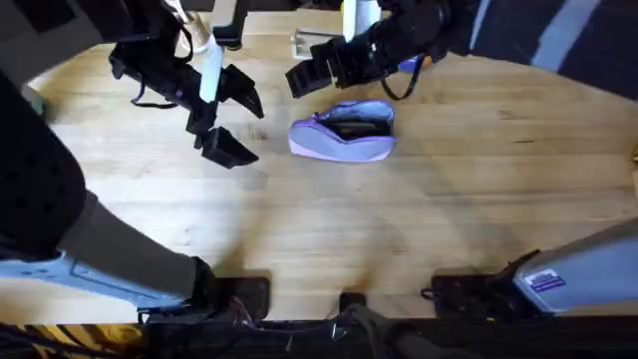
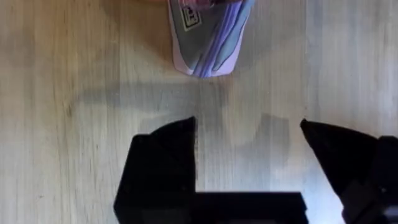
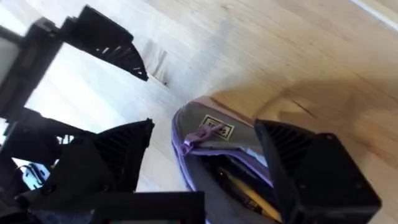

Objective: Unzip the bag, pick up the pens from the table one at a time and place them inside, then zip the bag closed.

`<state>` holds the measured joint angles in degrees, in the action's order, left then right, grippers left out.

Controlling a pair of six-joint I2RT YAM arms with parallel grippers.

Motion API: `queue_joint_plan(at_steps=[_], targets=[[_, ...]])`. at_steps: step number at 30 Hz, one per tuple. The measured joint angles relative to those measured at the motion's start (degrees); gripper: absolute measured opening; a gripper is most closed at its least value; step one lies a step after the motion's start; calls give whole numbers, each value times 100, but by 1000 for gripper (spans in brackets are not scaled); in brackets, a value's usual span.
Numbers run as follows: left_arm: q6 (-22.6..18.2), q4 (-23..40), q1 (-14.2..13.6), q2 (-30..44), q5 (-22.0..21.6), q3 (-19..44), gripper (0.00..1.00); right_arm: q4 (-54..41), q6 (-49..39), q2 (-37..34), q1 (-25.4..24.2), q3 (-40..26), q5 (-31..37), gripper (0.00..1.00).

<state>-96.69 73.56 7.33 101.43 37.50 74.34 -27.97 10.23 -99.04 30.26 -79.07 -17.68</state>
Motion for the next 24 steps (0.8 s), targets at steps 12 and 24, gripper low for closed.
queue_joint_plan(at_steps=[12, 24], targets=[[-150, -118, 0, 105, 43, -17, 995, -337, -43, -534, 273, 0, -280, 998], [-152, -92, 0, 107, 43, -17, 993, -487, -70, -532, 273, 0, -1030, 906]])
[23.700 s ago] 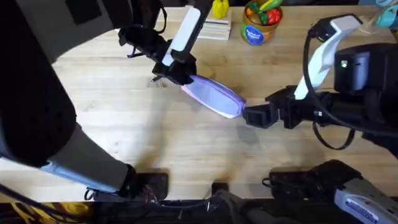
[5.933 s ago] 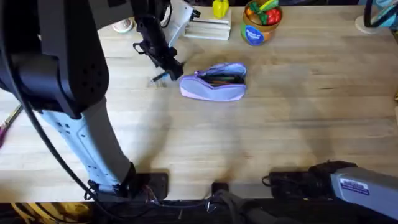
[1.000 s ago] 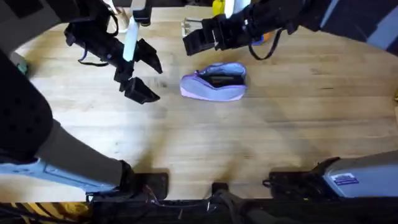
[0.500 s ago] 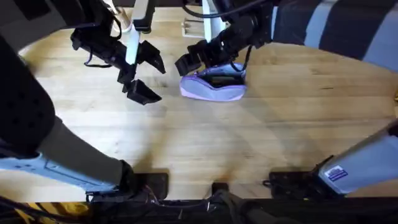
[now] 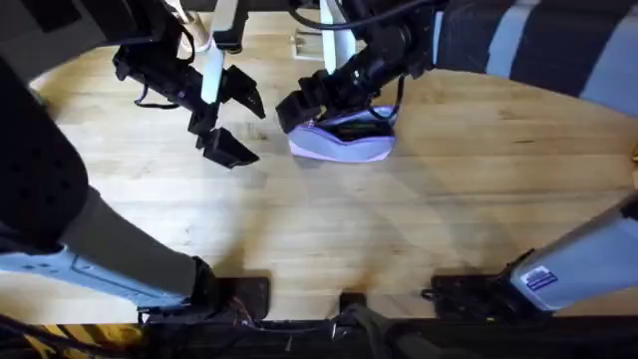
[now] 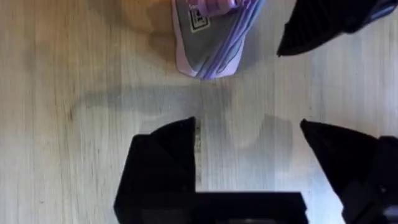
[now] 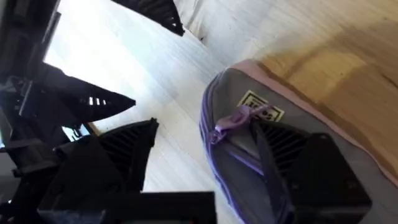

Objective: Unzip the bag, pick up the pens from the table one at a time and place them inside, then zip the bag closed.

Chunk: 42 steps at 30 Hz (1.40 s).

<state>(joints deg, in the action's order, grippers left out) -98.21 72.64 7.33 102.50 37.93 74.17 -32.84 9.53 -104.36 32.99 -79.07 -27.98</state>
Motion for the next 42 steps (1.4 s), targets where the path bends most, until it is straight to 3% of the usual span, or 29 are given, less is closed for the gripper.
queue_joint_plan(at_steps=[8, 16, 21, 42], targets=[[-2, 65, 0, -2, 0, 0, 994, -4, -19, 0, 0, 0, -35, 568], [-20, 66, 0, -2, 0, 0, 993, -2, -19, -68, 0, -2, -35, 331], [-20, 66, 0, -2, 0, 0, 993, 4, -18, -179, -7, -2, -38, 105], [-37, 66, 0, -2, 2, 0, 993, -187, -258, -147, -7, -269, -7, 29]])
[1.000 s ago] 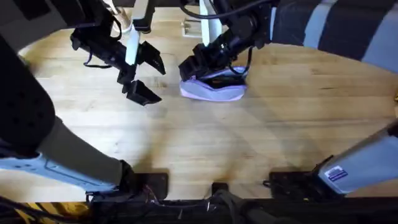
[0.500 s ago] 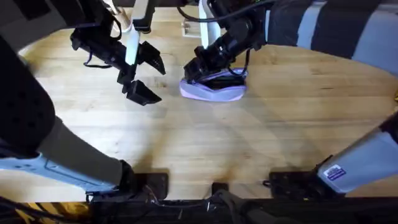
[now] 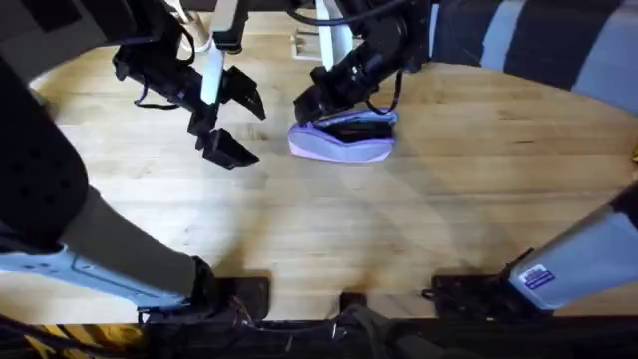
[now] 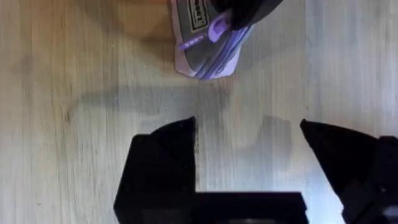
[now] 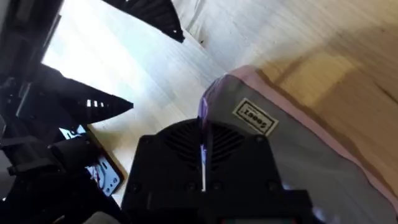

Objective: Unzip the bag, pick up the pens from the table one at a time and place them inside, then zip the bag closed.

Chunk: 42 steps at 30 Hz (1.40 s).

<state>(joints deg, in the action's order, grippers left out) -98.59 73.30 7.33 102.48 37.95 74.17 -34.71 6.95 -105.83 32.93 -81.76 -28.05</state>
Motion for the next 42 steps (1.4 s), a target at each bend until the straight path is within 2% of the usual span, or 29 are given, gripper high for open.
queue_joint_plan(at_steps=[5, 9, 10, 17, 25, 30, 35, 36, 37, 38, 39, 40, 42], targets=[[0, 0, 0, 0, 198, 0, 993, -51, -86, 119, 0, -114, 40, 30], [-2, -83, 0, 2, 554, 0, 993, -98, -106, 123, 1, -226, 87, 30], [0, -94, 0, 0, 786, 0, 993, -133, -106, 123, 2, -305, 190, 30], [-2, -113, -111, 34, 1236, 0, 993, -145, -104, 123, 2, -476, 470, 30], [-2, -379, -358, 809, 1975, 0, 992, -145, -104, 123, 2, -479, 470, 30], [0, -491, -387, 1124, 2587, 0, 993, -145, -104, 123, 2, -479, 470, 30], [0, -497, -390, 1163, 2930, -2, 993, -143, -104, 123, 2, -479, 470, 30], [12, -493, -395, 1164, 2975, -2, 949, -143, -104, 123, 2, -479, 470, 30], [4, -492, -400, 1163, 2994, -2, 833, -143, -104, 123, 2, -479, 470, 30], [2, -498, -409, 1165, 3012, -2, 665, -141, -104, 123, 2, -479, 470, 30], [-2, -508, -451, 1165, 3038, -2, 191, -146, -104, 123, 2, -479, 470, 30], [-17, -545, -472, 1163, 3040, -2, 81, -151, -104, 123, 2, -479, 466, 30], [-22, -575, -507, 1165, 3036, -2, 46, -156, -104, 123, 2, -479, 468, 30]])
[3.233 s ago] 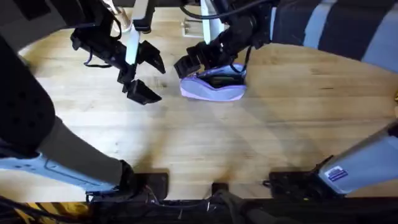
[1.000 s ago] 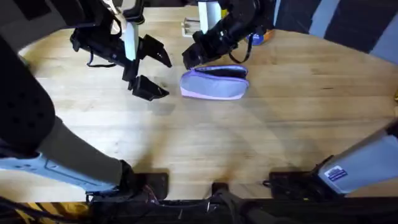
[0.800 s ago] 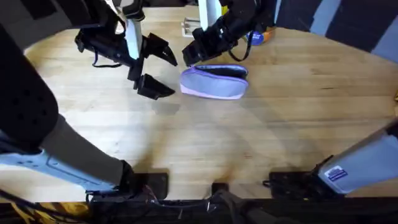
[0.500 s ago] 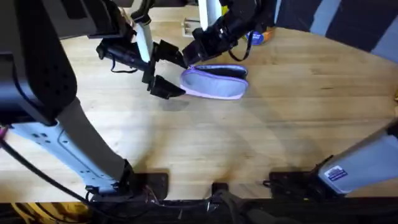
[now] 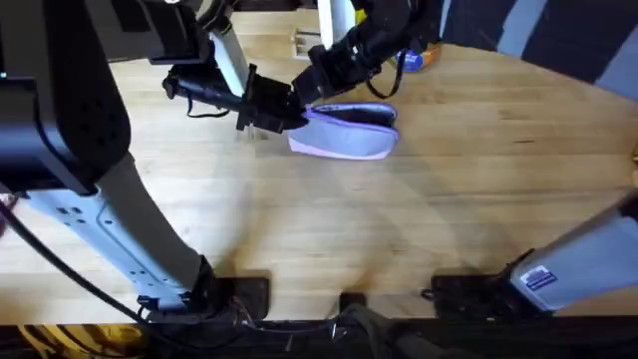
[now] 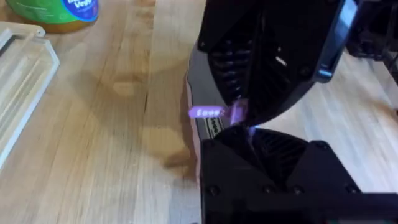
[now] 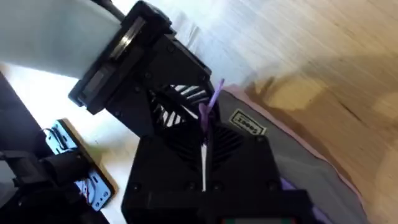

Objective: Unzip the bag, pick up the pens from the table one at a time and place them inside, then zip the bag closed.

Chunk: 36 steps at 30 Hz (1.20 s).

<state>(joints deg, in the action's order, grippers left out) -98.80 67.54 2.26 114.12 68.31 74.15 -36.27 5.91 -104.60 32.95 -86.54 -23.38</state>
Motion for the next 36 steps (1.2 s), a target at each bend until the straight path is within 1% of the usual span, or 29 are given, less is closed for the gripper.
queue_joint_plan(at_steps=[5, 10, 16, 20, 23, 29, 32, 36], targets=[[2, -48, -21, -1, -6, 0, 43, -57, 0, 0, -27, -3, 0, 30], [2, -52, -63, -2, -15, 0, 42, -452, 55, 0, -202, -90, 154, 30], [2, -96, -122, 0, 92, 0, 42, -940, 337, 0, -647, -103, 529, 30], [2, -118, -204, -2, 141, 0, 43, -1135, 476, 0, -942, -105, 603, 31], [2, -115, -216, -2, 173, 0, 42, -1266, 602, 0, -1168, -105, 654, 31], [6, -113, -212, 0, 87, 0, 43, -1562, 830, 0, -1752, -105, 957, 31], [22, -85, -214, 0, 81, 0, 42, -1718, 939, 2, -2032, -105, 1214, 33], [24, -74, -228, 0, 70, -2, 42, -1812, 1123, 2, -2316, -105, 1478, 33]])
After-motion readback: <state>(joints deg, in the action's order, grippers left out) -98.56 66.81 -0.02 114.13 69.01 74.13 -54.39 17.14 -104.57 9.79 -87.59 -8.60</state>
